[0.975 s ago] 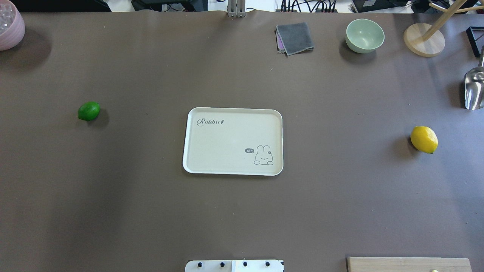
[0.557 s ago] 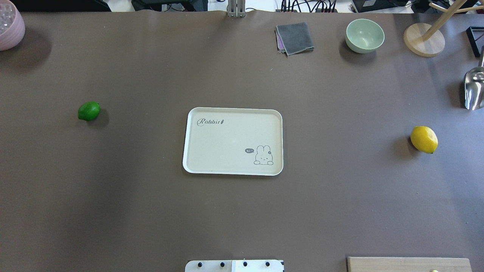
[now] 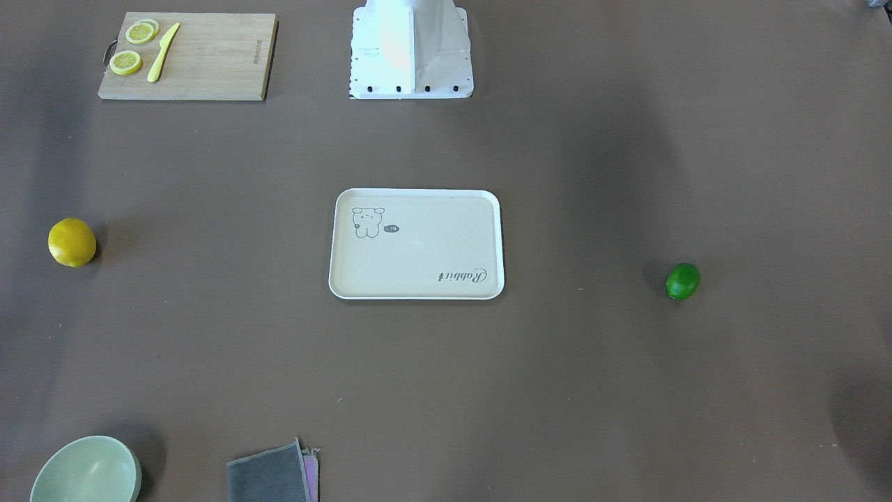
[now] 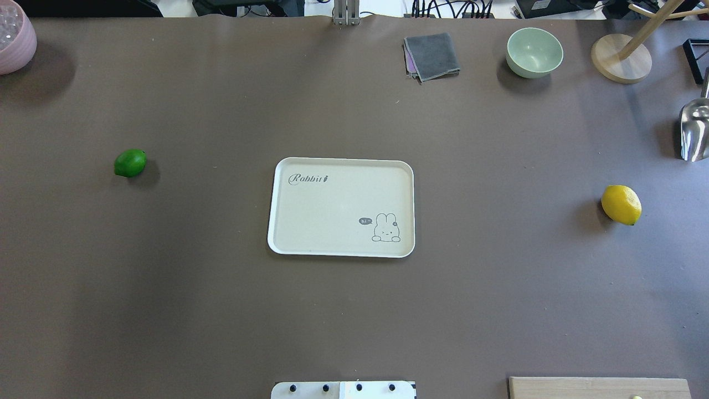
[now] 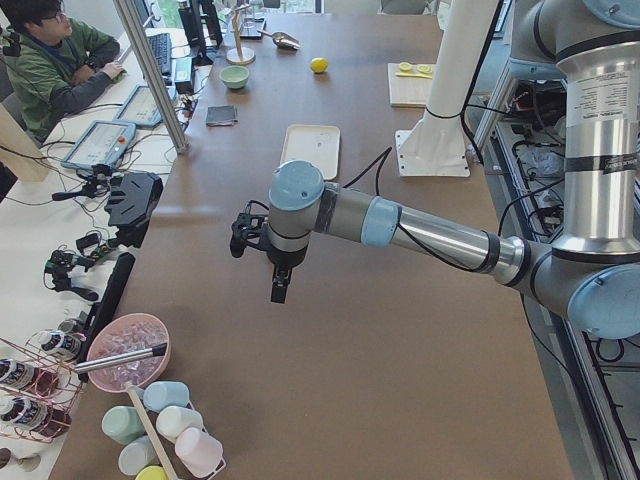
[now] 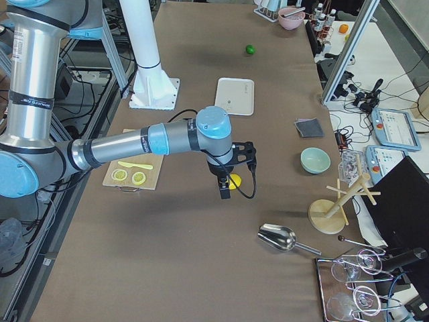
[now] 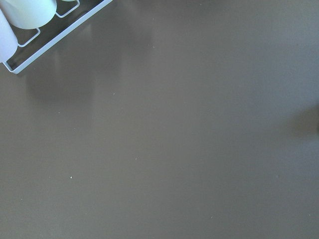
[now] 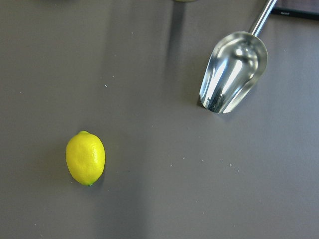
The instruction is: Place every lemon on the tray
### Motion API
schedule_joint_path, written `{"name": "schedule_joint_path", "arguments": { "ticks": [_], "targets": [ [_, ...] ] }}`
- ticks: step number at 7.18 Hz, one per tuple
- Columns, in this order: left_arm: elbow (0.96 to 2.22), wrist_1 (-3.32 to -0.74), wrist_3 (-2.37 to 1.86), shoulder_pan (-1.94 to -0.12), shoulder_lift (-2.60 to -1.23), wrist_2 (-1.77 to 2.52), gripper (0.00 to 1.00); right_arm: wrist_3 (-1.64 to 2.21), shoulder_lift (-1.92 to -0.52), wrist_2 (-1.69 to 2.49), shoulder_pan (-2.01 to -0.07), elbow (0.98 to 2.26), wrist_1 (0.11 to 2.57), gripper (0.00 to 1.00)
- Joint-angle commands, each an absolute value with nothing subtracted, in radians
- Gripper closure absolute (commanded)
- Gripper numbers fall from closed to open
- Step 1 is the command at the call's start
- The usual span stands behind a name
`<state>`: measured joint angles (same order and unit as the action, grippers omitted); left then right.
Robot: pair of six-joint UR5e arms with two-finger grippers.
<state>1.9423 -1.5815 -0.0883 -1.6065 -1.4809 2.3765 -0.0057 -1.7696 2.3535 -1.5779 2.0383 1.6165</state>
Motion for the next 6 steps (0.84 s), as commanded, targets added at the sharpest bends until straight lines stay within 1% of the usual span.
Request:
{"name": "schedule_joint_path", "arguments": {
  "ticks": [1, 2, 3, 4, 5, 6],
  "targets": [
    [1.871, -1.794, -0.092, -1.605, -1.492, 2.370, 0.02, 0.003, -1.766, 2.353, -1.578, 2.033, 1.487, 0.00],
    [1.800, -1.849, -0.091, -1.605, -1.509, 2.387, 0.02, 0.079, -1.760, 2.382, -1.580, 2.017, 1.476, 0.00],
    [1.787, -1.894, -0.087, -1.605, -1.514, 2.404, 0.02, 0.095, -1.766, 2.382, -1.585, 2.013, 1.424, 0.00],
    [1.773, -1.957, -0.083, -1.605, -1.516, 2.404, 0.02, 0.097, -1.769, 2.381, -1.585, 1.969, 1.337, 0.00],
    [1.757, -2.027, -0.090, -1.605, -1.511, 2.402, 0.02, 0.160, -1.760, 2.376, -1.583, 1.961, 1.272, 0.00],
    [1.753, -2.086, -0.094, -1.602, -1.503, 2.404, 0.02, 0.237, -1.756, 2.373, -1.548, 1.957, 1.261, 0.00]
  ]
}}
